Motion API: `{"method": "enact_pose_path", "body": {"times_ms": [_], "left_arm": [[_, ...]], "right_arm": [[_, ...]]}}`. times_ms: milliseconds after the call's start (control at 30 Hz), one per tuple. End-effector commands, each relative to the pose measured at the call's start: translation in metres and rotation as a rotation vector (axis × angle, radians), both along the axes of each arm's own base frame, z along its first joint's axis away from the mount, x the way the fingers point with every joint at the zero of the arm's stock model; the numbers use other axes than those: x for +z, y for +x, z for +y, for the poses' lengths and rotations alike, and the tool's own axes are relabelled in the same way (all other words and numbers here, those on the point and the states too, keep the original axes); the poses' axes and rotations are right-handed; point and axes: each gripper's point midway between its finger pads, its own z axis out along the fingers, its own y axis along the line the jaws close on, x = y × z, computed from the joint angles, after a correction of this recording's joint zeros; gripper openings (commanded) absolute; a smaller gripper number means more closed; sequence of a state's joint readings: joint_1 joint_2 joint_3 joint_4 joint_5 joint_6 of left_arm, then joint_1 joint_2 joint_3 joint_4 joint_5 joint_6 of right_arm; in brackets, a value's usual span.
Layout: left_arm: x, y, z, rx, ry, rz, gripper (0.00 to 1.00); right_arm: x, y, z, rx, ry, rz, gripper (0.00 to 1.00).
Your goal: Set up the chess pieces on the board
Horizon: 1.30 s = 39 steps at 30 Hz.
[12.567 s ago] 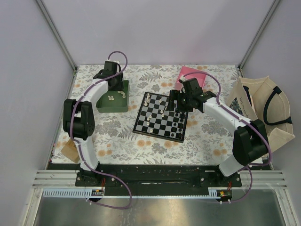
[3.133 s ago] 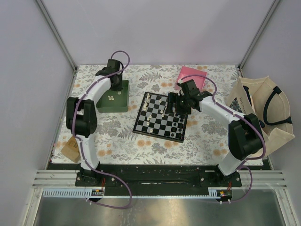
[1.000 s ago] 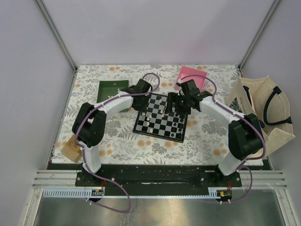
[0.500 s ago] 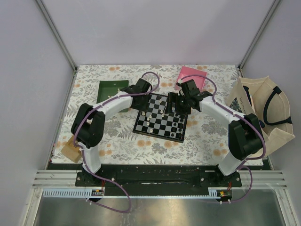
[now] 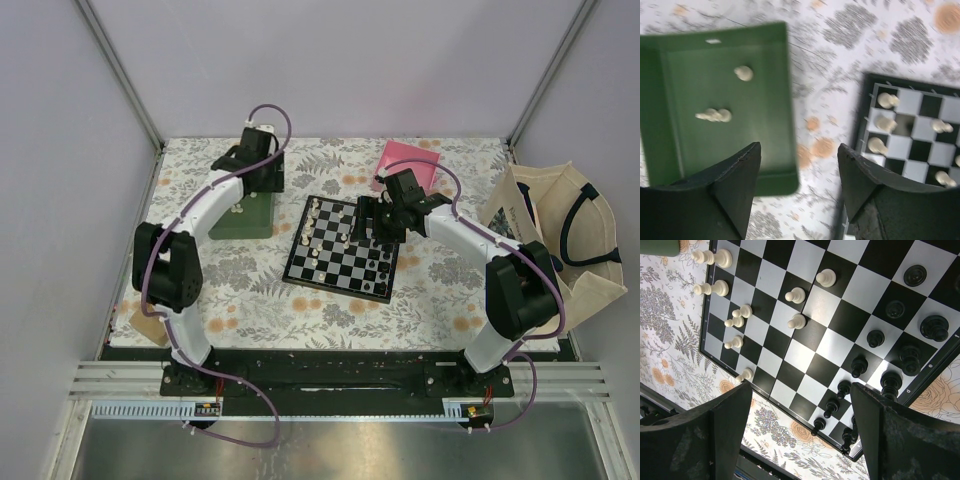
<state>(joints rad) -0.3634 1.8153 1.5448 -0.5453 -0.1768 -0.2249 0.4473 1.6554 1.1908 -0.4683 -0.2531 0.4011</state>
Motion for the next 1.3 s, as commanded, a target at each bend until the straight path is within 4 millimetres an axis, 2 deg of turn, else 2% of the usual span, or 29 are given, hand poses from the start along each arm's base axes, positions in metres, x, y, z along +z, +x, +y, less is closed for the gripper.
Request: {"method": "enact_pose_path", "body": {"times_ms": [0, 167, 333, 500, 700, 867, 1033, 1267], "left_arm": [[0.0, 0.034, 0.029, 0.049, -0.007, -0.009, 0.66], [-0.027, 0.056, 0.045, 0.072, 0.019, 0.072, 0.67], [-0.054, 0.067, 0.056, 0.097, 0.017, 0.121, 0.66], [-0.071, 0.074, 0.069, 0.123, 0.01, 0.15, 0.66], [-0.071, 0.081, 0.081, 0.146, 0.003, 0.132, 0.66], [-0.074, 0.089, 0.085, 0.145, -0.017, 0.133, 0.58], [-0.078, 0.094, 0.083, 0.136, -0.031, 0.134, 0.52], [-0.081, 0.097, 0.083, 0.135, -0.037, 0.146, 0.49]], "right_arm": [[0.018, 0.009, 0.001, -0.003, 0.028, -0.053, 0.89], [0.019, 0.009, 0.001, -0.001, 0.029, -0.052, 0.89], [0.018, 0.008, 0.0, -0.001, 0.023, -0.052, 0.89], [0.018, 0.007, -0.001, 0.002, 0.017, -0.052, 0.89], [0.016, 0.008, 0.0, 0.005, 0.017, -0.047, 0.89], [0.017, 0.01, 0.001, 0.005, 0.021, -0.048, 0.89], [0.016, 0.01, 0.001, 0.006, 0.018, -0.043, 0.89], [0.016, 0.011, 0.002, 0.006, 0.022, -0.04, 0.89]]}}
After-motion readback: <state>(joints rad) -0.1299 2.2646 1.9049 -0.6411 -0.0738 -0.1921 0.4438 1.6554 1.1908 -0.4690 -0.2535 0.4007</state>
